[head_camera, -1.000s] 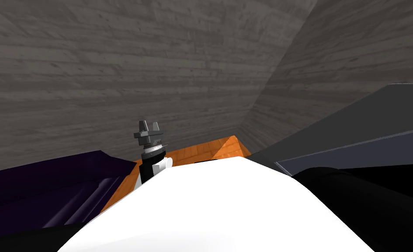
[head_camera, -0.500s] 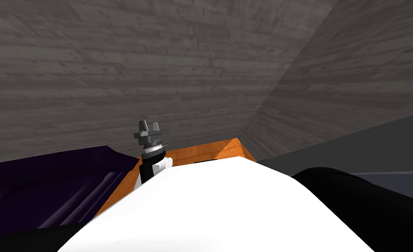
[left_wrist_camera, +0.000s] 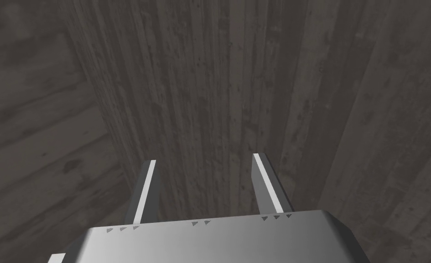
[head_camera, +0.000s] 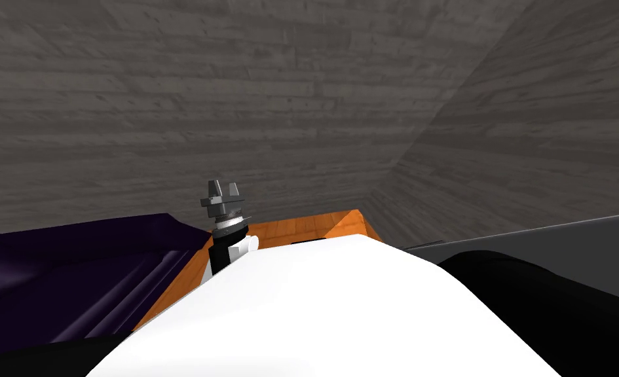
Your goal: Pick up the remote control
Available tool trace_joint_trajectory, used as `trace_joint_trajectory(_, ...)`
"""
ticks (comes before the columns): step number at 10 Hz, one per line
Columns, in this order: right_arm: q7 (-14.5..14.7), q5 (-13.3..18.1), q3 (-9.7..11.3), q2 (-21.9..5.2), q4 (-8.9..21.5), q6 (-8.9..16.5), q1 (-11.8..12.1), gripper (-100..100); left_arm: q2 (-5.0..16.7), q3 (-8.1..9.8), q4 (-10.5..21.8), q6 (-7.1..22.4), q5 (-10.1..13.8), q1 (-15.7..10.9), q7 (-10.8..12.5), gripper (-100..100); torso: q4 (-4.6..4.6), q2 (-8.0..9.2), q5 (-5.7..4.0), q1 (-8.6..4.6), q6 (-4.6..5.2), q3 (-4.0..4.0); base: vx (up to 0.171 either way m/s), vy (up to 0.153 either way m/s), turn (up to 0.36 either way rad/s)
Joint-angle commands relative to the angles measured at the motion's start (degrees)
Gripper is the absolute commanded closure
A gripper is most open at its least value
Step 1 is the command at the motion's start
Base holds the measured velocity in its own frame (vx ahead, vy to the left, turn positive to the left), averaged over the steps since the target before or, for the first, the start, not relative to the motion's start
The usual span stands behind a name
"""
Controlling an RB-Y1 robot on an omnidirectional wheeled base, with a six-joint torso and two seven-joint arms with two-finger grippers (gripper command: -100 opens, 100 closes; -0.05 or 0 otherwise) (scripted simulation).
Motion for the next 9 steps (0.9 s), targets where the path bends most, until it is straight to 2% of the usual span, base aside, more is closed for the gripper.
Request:
trace_joint_trajectory(1, 0.82, 0.3, 1.59, 0.78, 1.28, 0.73, 0.16, -100, 0.0, 0.0, 0.0, 0.0, 0.0, 0.0, 0.0, 0, 0.0, 0.0, 0.0, 0.0, 0.0, 0.0, 0.053, -0.125, 0.17)
trace_joint_trajectory(2, 0.82, 0.3, 1.59, 0.78, 1.28, 0.73, 0.16, -100, 0.0, 0.0, 0.0, 0.0, 0.0, 0.0, 0.0, 0, 0.0, 0.0, -0.02, -0.11, 0.0, 0.0, 0.029, -0.099, 0.043)
trace_joint_trajectory(3, 1.1, 0.61, 3.48, 1.99, 2.09, 1.64, -0.57, -100, 0.0, 0.0, 0.0, 0.0, 0.0, 0.0, 0.0, 0, 0.01, 0.05, -0.02, -0.04, 0.03, 0.03, 0.029, -0.108, 0.09)
trace_joint_trajectory(4, 1.16, 0.73, 4.17, 2.7, 2.27, 2.05, -1.11, -100, 0.0, 0.0, 0.0, 0.0, 0.0, 0.0, 0.0, 0, 0.02, 0.06, -0.03, -0.07, 0.01, 0.04, 0.045, -0.126, 0.096)
trace_joint_trajectory(5, 1.15, 0.74, 3.77, 2.66, 3.34, 1.06, -1.24, -100, 0.0, 0.0, 0.0, 0.0, 0.0, 0.0, 0.0, 0, 0.01, 0.02, -0.04, -0.12, 0.01, 0.02, 0.021, -0.056, 0.023)
trace_joint_trajectory(6, 1.14, 0.76, 3.9, 2.74, 3.49, 1.04, -1.35, 0, 0.0, 0.0, 0.0, 0.0, 0.0, 0.0, 0.0, 0, 0.01, 0.08, 0.01, 0.1, 0.03, 0.04, 0.004, -0.011, 0.0)
trace_joint_trajectory(7, -1.72, 3.62, 1.01, 4.67, 4.28, 0.43, -1.58, -100, -0.01, 0.0, 0.0, 0.0, 0.0, 0.0, 0.0, 0, 0.03, 0.14, 0.05, 0.27, 0.03, 0.07, -0.032, 0.01, 0.169)
trace_joint_trajectory(8, -3.01, 5.15, 0.0, 4.67, 4.28, 0.43, -1.58, -100, -0.01, -0.01, 0.0, 0.0, 0.0, -0.01, 0.0, 0, 0.05, 0.25, 0.07, 0.37, 0.0, 0.14, -0.042, 0.002, 0.076)
trace_joint_trajectory(9, -3.35, 6.89, 0.0, 4.67, 4.28, 0.43, -1.58, -100, -0.01, -0.01, 0.0, 0.0, 0.0, 0.0, 0.0, 0, 0.06, 0.31, 0.08, 0.37, 0.04, 0.17, -0.024, 0.0, -0.019)
